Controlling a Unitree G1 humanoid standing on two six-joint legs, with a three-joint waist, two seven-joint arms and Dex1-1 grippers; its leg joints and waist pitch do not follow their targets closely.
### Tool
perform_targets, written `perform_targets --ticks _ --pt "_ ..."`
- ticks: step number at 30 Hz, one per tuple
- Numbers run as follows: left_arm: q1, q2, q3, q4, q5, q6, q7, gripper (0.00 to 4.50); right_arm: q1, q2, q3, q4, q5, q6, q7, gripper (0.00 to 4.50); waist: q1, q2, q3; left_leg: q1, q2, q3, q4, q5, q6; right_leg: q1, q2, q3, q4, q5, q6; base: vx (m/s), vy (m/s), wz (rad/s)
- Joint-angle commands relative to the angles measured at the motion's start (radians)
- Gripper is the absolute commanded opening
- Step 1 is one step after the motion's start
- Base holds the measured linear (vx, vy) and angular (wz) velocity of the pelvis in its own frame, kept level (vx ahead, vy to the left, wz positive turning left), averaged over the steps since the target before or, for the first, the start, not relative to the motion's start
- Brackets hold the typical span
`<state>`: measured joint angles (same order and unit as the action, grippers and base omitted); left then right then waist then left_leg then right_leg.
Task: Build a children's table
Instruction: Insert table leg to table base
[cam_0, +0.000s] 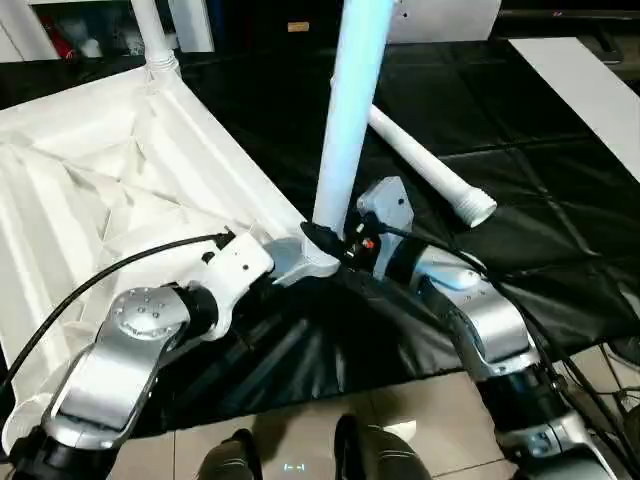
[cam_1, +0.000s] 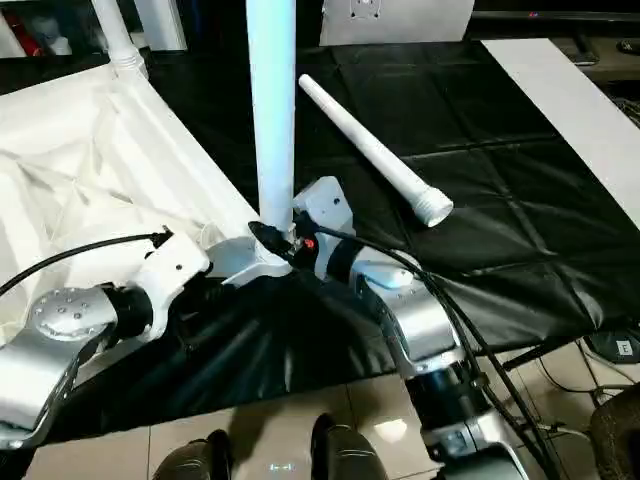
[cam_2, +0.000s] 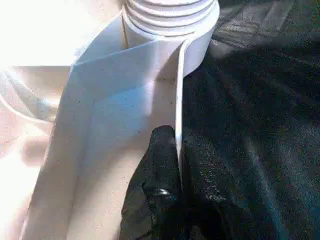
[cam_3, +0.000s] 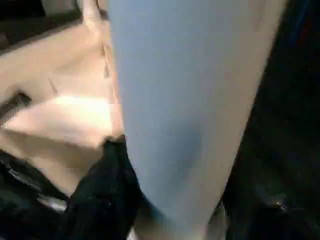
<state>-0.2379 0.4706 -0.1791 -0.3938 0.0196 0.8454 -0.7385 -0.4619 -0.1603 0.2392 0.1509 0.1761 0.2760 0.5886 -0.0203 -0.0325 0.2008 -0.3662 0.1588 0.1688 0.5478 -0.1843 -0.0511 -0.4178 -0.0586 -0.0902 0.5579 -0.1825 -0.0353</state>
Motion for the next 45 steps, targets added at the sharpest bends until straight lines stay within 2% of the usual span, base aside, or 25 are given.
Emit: perform_targets --ticks 1,2,4,5,8,10,12,14,15,16,17,18,19,21,23,25,27,28,29,31,33,36,40,43,45 --pt "-0.024 -0.011 0.022 -0.012 -0.002 -0.019 0.023 0.0 0.068 -0.01 0.06 0.136 -0.052 0.076 0.007 2.79 0.006 0.014 -0.032 0.012 0.075 -0.048 -0.08 -0.387 0.021 0.024 -0.111 0.075 -0.096 -0.609 -0.087 0.0 0.0 0.0" --pt "-0.028 -0.005 0.02 -0.003 -0.003 -0.025 0.025 0.0 0.066 -0.011 0.058 0.14 -0.051 0.074 0.01 2.99 0.005 0.013 -0.03 0.008 0.075 -0.047 -0.081 -0.382 0.024 0.025 -0.11 0.075 -0.095 -0.595 -0.091 0.0 0.0 0.0" --pt "-0.038 0.011 0.013 0.029 0.004 -0.059 0.029 0.0 0.068 -0.024 0.048 0.142 -0.048 0.063 0.021 3.16 0.006 0.014 -0.031 0.016 0.077 -0.044 -0.079 -0.382 0.022 0.021 -0.11 0.077 -0.094 -0.577 -0.102 0.0 0.0 0.0" --pt "-0.046 0.024 0.007 0.055 0.007 -0.096 0.023 0.0 0.075 -0.039 0.038 0.136 -0.041 0.053 0.034 3.16 0.011 0.013 -0.034 0.014 0.075 -0.042 -0.079 -0.365 0.028 0.026 -0.109 0.077 -0.091 -0.553 -0.108 0.0 0.0 0.0" --pt "-0.059 0.055 -0.013 0.104 0.0 -0.18 -0.033 0.0 0.101 -0.084 0.005 0.101 -0.003 0.027 0.097 3.44 0.02 0.014 -0.039 0.017 0.077 -0.036 -0.075 -0.324 0.037 0.028 -0.109 0.081 -0.088 -0.495 -0.125 0.0 0.0 0.0" --pt "-0.07 0.076 -0.032 0.133 0.005 -0.233 -0.064 0.0 0.112 -0.108 -0.005 0.088 0.011 0.013 0.132 3.55 0.027 0.009 -0.043 0.009 0.077 -0.031 -0.073 -0.268 0.053 0.038 -0.11 0.084 -0.077 -0.426 -0.143 0.0 0.0 0.0" --pt "-0.077 0.084 -0.039 0.15 0.001 -0.247 -0.082 0.0 0.119 -0.125 -0.012 0.078 0.017 0.005 0.15 3.75 0.033 0.014 -0.047 0.014 0.078 -0.025 -0.068 -0.214 0.072 0.038 -0.106 0.084 -0.07 -0.358 -0.17 0.0 0.0 0.0" --pt "-0.116 0.107 -0.066 0.227 -0.016 -0.326 -0.147 0.0 0.131 -0.175 -0.047 0.053 0.047 -0.022 0.208 3.88 0.038 0.018 -0.054 0.016 0.073 -0.019 -0.061 -0.179 0.085 0.04 -0.102 0.083 -0.067 -0.316 -0.186 0.0 0.0 0.0" --pt "-0.127 0.111 -0.072 0.245 -0.02 -0.348 -0.163 0.0 0.131 -0.185 -0.057 0.047 0.057 -0.027 0.222 3.99 0.044 0.019 -0.062 0.021 0.075 -0.013 -0.054 -0.146 0.096 0.04 -0.101 0.084 -0.059 -0.257 -0.207 0.0 0.0 0.0" --pt "-0.137 0.113 -0.079 0.263 -0.03 -0.371 -0.186 0.0 0.132 -0.195 -0.07 0.037 0.07 -0.032 0.24 4.11 0.047 0.017 -0.062 0.016 0.073 -0.012 -0.053 -0.126 0.107 0.045 -0.102 0.083 -0.056 -0.227 -0.212 0.0 0.0 0.0" --pt "-0.14 0.114 -0.082 0.271 -0.035 -0.377 -0.196 0.0 0.131 -0.2 -0.075 0.032 0.076 -0.034 0.247 4.25 0.049 0.021 -0.068 0.006 0.076 -0.016 -0.049 -0.063 0.124 0.053 -0.1 0.08 -0.036 -0.139 -0.24 0.0 0.0 0.0" --pt "-0.156 0.123 -0.1 0.303 -0.048 -0.418 -0.249 0.0 0.129 -0.227 -0.092 0.007 0.099 -0.042 0.287 4.25 0.051 0.027 -0.07 0.008 0.074 -0.014 -0.045 -0.051 0.13 0.052 -0.099 0.08 -0.034 -0.113 -0.249 0.0 0.0 0.0" --pt "-0.159 0.126 -0.105 0.309 -0.05 -0.429 -0.262 0.0 0.129 -0.234 -0.095 0.002 0.104 -0.044 0.297 4.32 0.052 0.024 -0.071 0.009 0.073 -0.012 -0.042 -0.046 0.137 0.051 -0.098 0.081 -0.031 -0.089 -0.257 0.0 0.0 0.0" --pt "-0.176 0.137 -0.127 0.343 -0.055 -0.474 -0.317 0.0 0.119 -0.269 -0.101 -0.016 0.11 -0.059 0.341 4.47 0.056 0.028 -0.083 0.007 0.073 -0.014 -0.032 0.037 0.177 0.059 -0.095 0.08 -0.004 0.065 -0.295 0.0 0.0 0.0" --pt "-0.181 0.14 -0.132 0.352 -0.056 -0.487 -0.333 0.0 0.115 -0.278 -0.101 -0.02 0.108 -0.064 0.352 4.47 0.055 0.023 -0.082 0.003 0.072 -0.011 -0.027 0.056 0.211 0.061 -0.096 0.078 0.0 0.111 -0.314 0.0 0.0 0.0" --pt "-0.21 0.153 -0.156 0.397 -0.055 -0.534 -0.382 0.0 0.091 -0.304 -0.097 -0.04 0.111 -0.068 0.387 4.47 0.06 0.031 -0.081 0.004 0.072 -0.013 -0.027 0.028 0.209 0.061 -0.096 0.077 -0.006 0.061 -0.31 0.0 0.0 0.0" --pt "-0.218 0.154 -0.158 0.402 -0.063 -0.538 -0.398 0.0 0.091 -0.303 -0.096 -0.068 0.125 -0.052 0.395 4.47 0.062 0.028 -0.084 0.001 0.075 -0.014 -0.024 0.014 0.196 0.061 -0.097 0.077 -0.003 0.035 -0.31 0.0 0.0 0.0" --pt "-0.217 0.154 -0.158 0.392 -0.069 -0.529 -0.405 0.0 0.102 -0.297 -0.093 -0.102 0.138 -0.033 0.392 4.47 0.064 0.038 -0.083 0.001 0.078 -0.016 -0.025 0.004 0.189 0.059 -0.099 0.077 -0.004 0.019 -0.312 0.0 0.0 0.0" --pt "-0.212 0.156 -0.159 0.377 -0.074 -0.516 -0.409 0.0 0.116 -0.291 -0.089 -0.134 0.147 -0.021 0.386 4.47 0.067 0.034 -0.078 0.001 0.08 -0.015 -0.028 -0.043 0.167 0.059 -0.1 0.077 -0.012 -0.044 -0.301 0.0 0.0 0.0" --pt "-0.178 0.168 -0.162 0.311 -0.09 -0.469 -0.414 0.0 0.169 -0.268 -0.081 -0.219 0.165 0.008 0.347 4.47 0.071 0.042 -0.078 0.003 0.082 -0.016 -0.031 -0.073 0.138 0.058 -0.1 0.077 -0.016 -0.09 -0.293 0.0 0.0 0.0" --pt "-0.152 0.171 -0.157 0.265 -0.107 -0.436 -0.407 0.0 0.2 -0.247 -0.082 -0.252 0.168 0.019 0.31 4.47 0.074 0.039 -0.08 0.002 0.085 -0.017 -0.031 -0.076 0.122 0.059 -0.101 0.079 -0.015 -0.09 -0.289 0.0 0.0 0.0" --pt "-0.117 0.171 -0.148 0.214 -0.124 -0.392 -0.385 0.0 0.233 -0.22 -0.086 -0.274 0.158 0.018 0.261 4.47 0.077 0.043 -0.083 0.002 0.082 -0.015 -0.031 -0.071 0.102 0.057 -0.097 0.079 -0.012 -0.059 -0.301 0.0 0.0 0.0" --pt "-0.092 0.17 -0.143 0.201 -0.126 -0.392 -0.379 0.0 0.253 -0.214 -0.093 -0.278 0.14 0.025 0.234 4.47 0.073 0.037 -0.081 -0.001 0.075 -0.015 -0.031 -0.086 0.095 0.061 -0.096 0.078 -0.019 -0.11 -0.272 0.0 0.0 0.0" --pt "-0.092 0.17 -0.141 0.204 -0.117 -0.388 -0.374 0.0 0.248 -0.209 -0.109 -0.277 0.148 0.064 0.207 4.47 0.072 0.037 -0.085 -0.001 0.074 -0.016 -0.029 -0.083 0.09 0.061 -0.095 0.078 -0.019 -0.128 -0.259 0.0 0.0 0.0" --pt "-0.094 0.172 -0.138 0.195 -0.11 -0.363 -0.356 0.0 0.235 -0.21 -0.118 -0.263 0.124 0.139 0.144 4.47 0.071 0.037 -0.085 0.0 0.074 -0.016 -0.029 -0.07 0.089 0.061 -0.092 0.078 -0.016 -0.111 -0.261 0.0 0.0 0.0"
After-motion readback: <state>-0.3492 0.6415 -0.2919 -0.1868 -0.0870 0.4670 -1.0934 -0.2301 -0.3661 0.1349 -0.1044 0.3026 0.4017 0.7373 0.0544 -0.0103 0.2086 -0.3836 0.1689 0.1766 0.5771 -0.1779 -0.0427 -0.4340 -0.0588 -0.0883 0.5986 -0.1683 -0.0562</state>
